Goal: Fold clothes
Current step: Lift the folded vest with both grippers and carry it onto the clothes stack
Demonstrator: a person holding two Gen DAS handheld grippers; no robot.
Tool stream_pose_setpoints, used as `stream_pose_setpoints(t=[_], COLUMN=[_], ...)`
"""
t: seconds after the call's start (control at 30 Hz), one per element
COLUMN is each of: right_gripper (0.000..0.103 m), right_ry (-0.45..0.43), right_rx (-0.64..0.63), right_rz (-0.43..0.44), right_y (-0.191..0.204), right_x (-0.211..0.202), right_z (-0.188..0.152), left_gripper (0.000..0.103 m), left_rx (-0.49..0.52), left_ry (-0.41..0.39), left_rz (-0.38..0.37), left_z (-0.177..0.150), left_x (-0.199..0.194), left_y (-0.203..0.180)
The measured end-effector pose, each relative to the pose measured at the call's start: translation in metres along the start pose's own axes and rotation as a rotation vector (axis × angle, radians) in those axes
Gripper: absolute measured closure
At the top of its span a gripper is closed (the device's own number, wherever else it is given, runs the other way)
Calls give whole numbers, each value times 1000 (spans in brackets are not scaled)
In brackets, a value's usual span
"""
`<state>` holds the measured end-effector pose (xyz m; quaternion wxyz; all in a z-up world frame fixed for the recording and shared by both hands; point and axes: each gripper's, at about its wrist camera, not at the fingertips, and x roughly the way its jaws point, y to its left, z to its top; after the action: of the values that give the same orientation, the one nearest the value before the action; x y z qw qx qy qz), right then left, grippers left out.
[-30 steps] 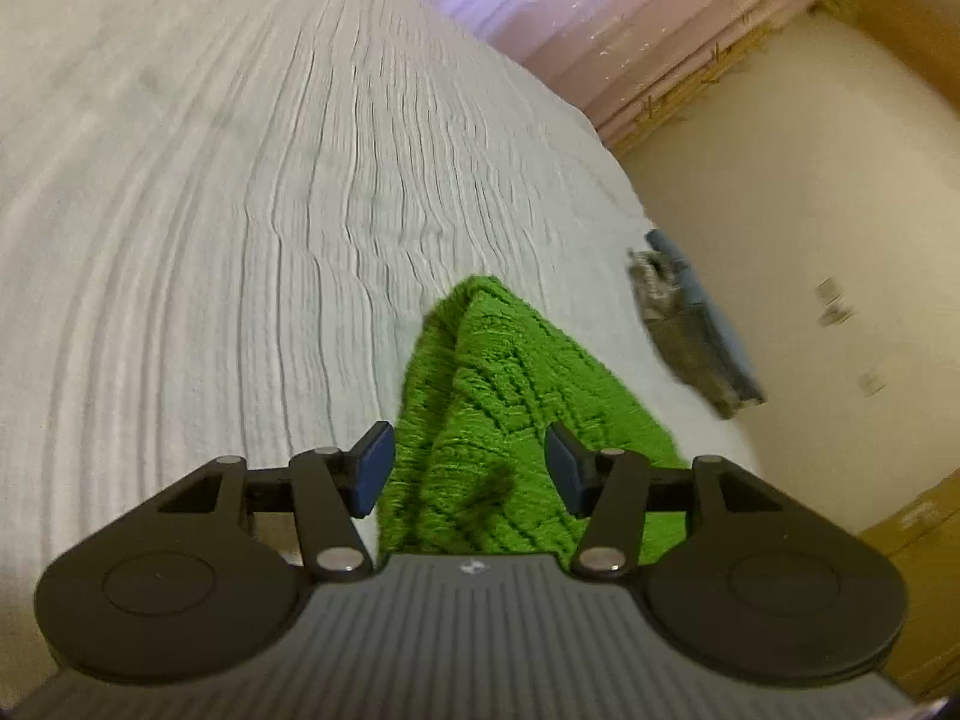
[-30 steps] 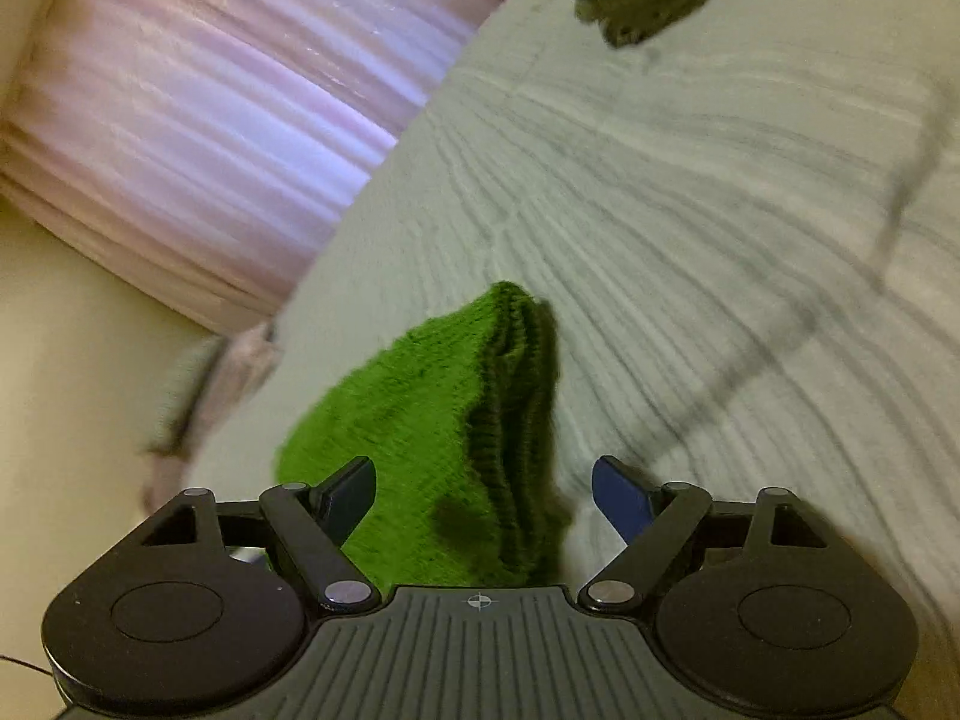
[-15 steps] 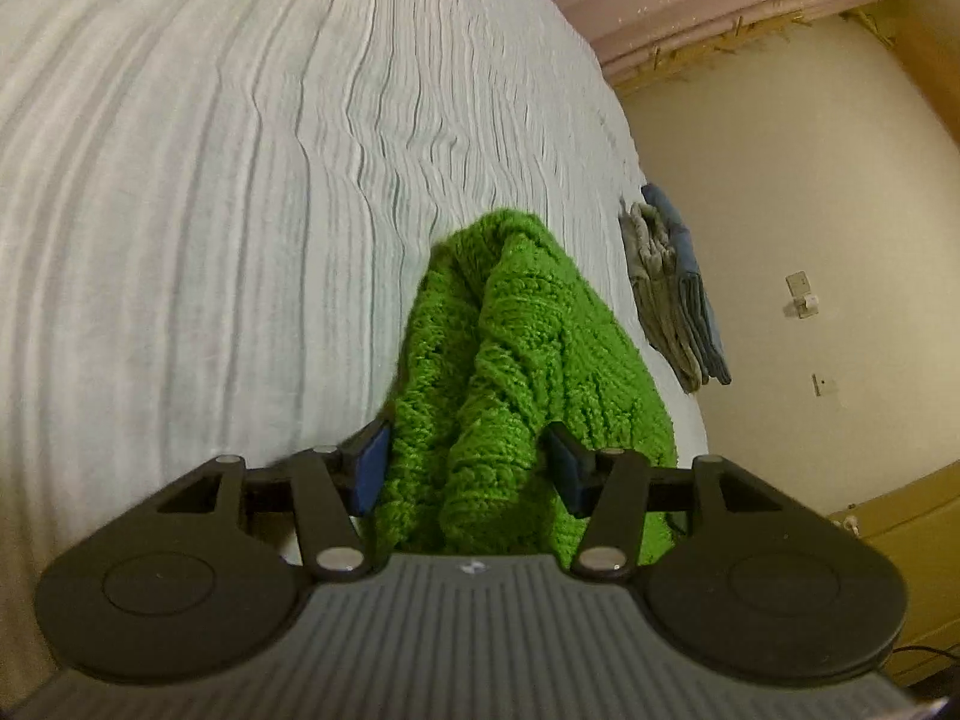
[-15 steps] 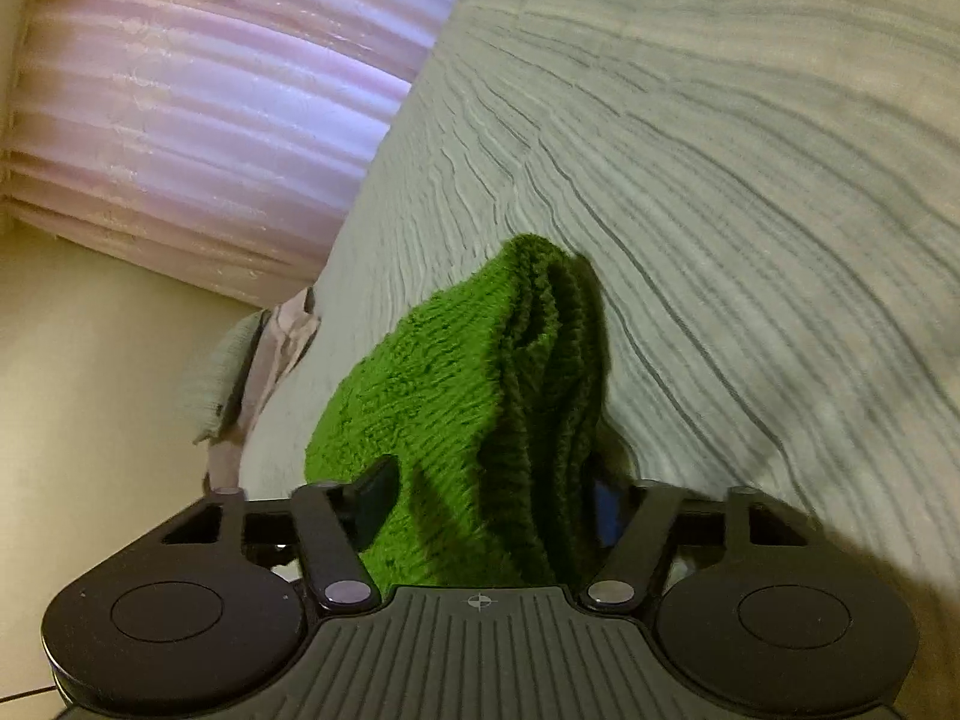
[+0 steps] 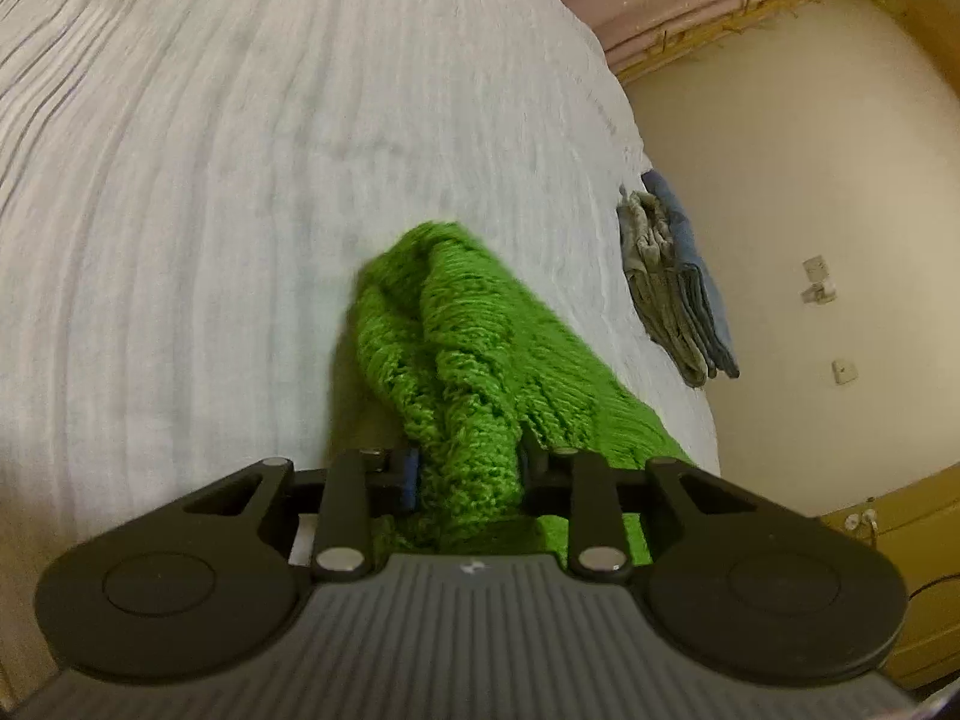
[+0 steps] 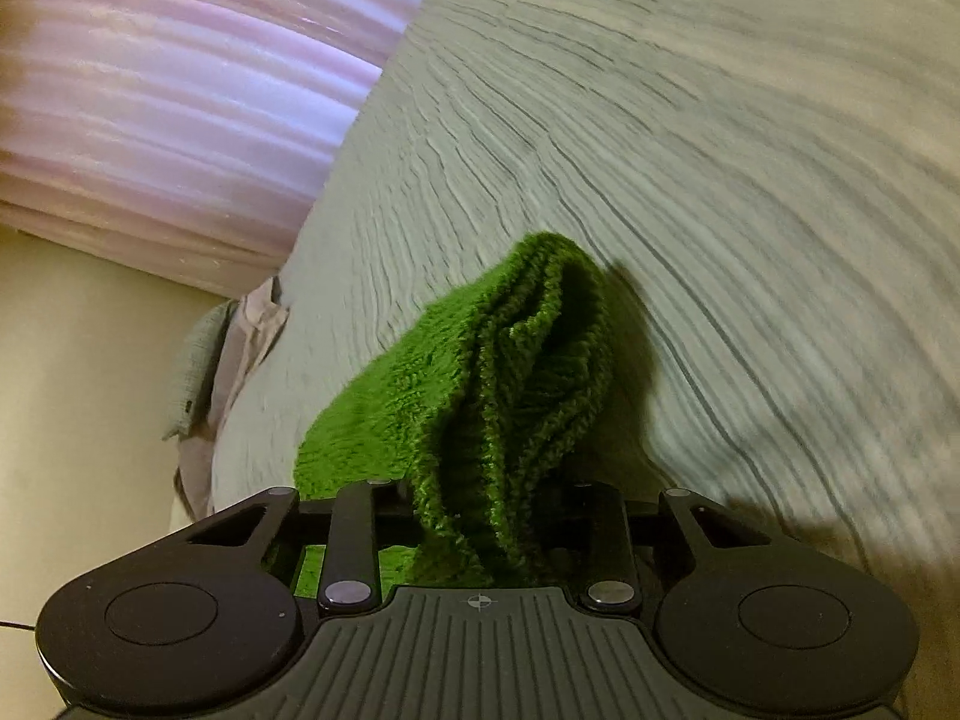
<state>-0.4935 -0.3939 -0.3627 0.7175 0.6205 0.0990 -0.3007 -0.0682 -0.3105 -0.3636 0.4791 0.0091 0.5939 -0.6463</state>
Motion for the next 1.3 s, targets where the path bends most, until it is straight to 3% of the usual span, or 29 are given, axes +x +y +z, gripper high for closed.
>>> stream_pose_setpoints(t=[0.13,0.27,0.6,0.83,1.03,1.3], right_gripper=[74,73,73,73,73,73], right_ry=[14,-16,-208,-336,-378,-356], right_rx=[10,13,10,-62,-94,-46], right_rz=[-7,-11,-81,-86,-82,-93], right_y=[15,18,-20,-31,-50,-97], right_x=[-33,-82,-210,-225,-208,-196], right_z=[42,98,247,367,444,482], left_gripper=[79,80,79,79,79,79], left_rx=[-4,2,140,254,321,306], left_ry=[-1,0,93,46,2,20], left_rz=[-11,-38,-188,-252,-238,-204], left_z=[15,35,115,185,222,228], left_x=[11,49,229,342,403,447], left_y=[-56,-120,-278,-359,-387,-368])
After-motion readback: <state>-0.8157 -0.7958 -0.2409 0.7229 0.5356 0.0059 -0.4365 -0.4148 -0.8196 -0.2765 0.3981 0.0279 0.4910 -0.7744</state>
